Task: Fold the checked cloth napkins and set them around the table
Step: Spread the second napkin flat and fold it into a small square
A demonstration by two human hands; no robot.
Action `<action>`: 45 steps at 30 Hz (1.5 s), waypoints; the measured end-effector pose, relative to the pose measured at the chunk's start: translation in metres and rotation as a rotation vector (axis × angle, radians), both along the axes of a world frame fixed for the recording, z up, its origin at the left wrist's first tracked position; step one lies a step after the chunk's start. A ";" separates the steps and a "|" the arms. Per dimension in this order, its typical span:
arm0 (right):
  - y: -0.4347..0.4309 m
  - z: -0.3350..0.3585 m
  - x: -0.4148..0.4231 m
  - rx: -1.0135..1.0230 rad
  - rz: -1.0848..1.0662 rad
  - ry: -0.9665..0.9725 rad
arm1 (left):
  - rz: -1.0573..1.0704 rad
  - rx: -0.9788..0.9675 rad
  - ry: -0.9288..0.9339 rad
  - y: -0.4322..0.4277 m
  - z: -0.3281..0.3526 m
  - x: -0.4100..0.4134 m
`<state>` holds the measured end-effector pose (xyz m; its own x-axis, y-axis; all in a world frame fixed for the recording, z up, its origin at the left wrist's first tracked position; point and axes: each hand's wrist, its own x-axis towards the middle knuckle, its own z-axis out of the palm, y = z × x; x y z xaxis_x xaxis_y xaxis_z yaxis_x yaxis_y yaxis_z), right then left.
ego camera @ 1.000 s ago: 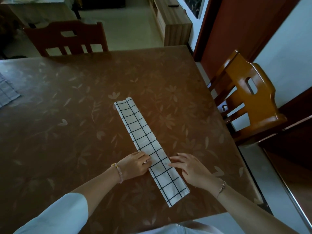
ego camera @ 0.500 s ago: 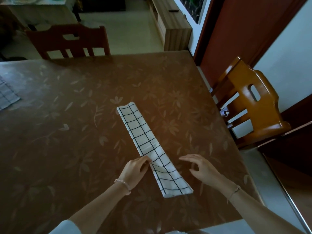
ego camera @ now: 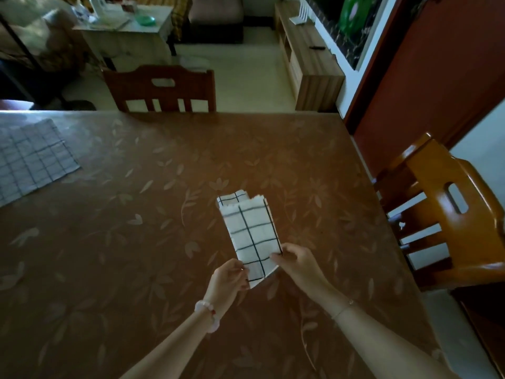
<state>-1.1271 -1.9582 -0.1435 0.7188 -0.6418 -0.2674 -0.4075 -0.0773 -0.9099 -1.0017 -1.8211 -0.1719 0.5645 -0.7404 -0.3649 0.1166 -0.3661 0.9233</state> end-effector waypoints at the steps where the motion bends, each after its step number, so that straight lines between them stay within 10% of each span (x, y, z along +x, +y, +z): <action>1: -0.003 0.000 0.009 0.004 -0.028 0.006 | 0.035 -0.009 0.019 -0.001 0.002 0.005; 14: -0.037 -0.024 0.056 -0.182 -0.001 0.353 | -0.087 0.291 -0.682 -0.071 -0.002 0.109; 39: -0.052 -0.045 0.103 -0.104 -0.070 0.293 | 0.200 0.145 -0.308 -0.105 -0.024 0.153; 45: -0.050 -0.047 0.104 -0.213 -0.104 0.373 | -0.210 0.242 -1.023 -0.095 -0.033 0.146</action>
